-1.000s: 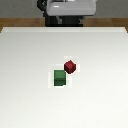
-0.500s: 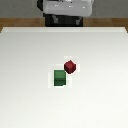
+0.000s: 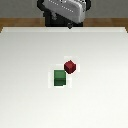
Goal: Place the red cube on top of the green cube.
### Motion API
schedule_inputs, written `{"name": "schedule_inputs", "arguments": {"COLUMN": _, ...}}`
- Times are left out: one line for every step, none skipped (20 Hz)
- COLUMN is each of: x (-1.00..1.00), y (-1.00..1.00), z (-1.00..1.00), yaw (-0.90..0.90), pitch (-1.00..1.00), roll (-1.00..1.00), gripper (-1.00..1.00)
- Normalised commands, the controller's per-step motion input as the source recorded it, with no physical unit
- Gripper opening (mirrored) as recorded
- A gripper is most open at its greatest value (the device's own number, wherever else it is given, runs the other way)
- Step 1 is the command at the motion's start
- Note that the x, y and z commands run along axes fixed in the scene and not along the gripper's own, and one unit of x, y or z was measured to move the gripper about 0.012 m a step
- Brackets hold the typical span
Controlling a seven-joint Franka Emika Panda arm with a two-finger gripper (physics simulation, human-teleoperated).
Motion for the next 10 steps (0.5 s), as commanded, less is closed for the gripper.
{"name": "schedule_inputs", "arguments": {"x": 0.00, "y": 0.00, "z": 0.00, "yaw": 0.00, "pitch": 0.00, "roll": 0.00, "gripper": 1.00}}
{"name": "schedule_inputs", "arguments": {"x": 0.00, "y": 0.00, "z": 0.00, "yaw": 0.00, "pitch": 0.00, "roll": 0.00, "gripper": 1.00}}
{"name": "schedule_inputs", "arguments": {"x": 0.00, "y": 0.00, "z": 0.00, "yaw": 0.00, "pitch": 0.00, "roll": 0.00, "gripper": 1.00}}
{"name": "schedule_inputs", "arguments": {"x": 0.00, "y": 0.00, "z": 0.00, "yaw": 0.00, "pitch": 0.00, "roll": 0.00, "gripper": 1.00}}
{"name": "schedule_inputs", "arguments": {"x": 0.00, "y": 0.00, "z": 0.00, "yaw": 0.00, "pitch": 0.00, "roll": 0.00, "gripper": 1.00}}
{"name": "schedule_inputs", "arguments": {"x": 1.00, "y": 0.00, "z": 0.00, "yaw": 0.00, "pitch": 0.00, "roll": 0.00, "gripper": 1.00}}
{"name": "schedule_inputs", "arguments": {"x": 0.00, "y": 0.00, "z": 0.00, "yaw": 0.00, "pitch": 0.00, "roll": 0.00, "gripper": 1.00}}
{"name": "schedule_inputs", "arguments": {"x": 1.00, "y": 0.00, "z": 0.00, "yaw": 0.00, "pitch": 0.00, "roll": 0.00, "gripper": 1.00}}
{"name": "schedule_inputs", "arguments": {"x": 1.00, "y": 0.00, "z": 0.00, "yaw": 0.00, "pitch": 0.00, "roll": 0.00, "gripper": 1.00}}
{"name": "schedule_inputs", "arguments": {"x": 1.00, "y": 0.00, "z": 0.00, "yaw": 0.00, "pitch": 0.00, "roll": 0.00, "gripper": 1.00}}
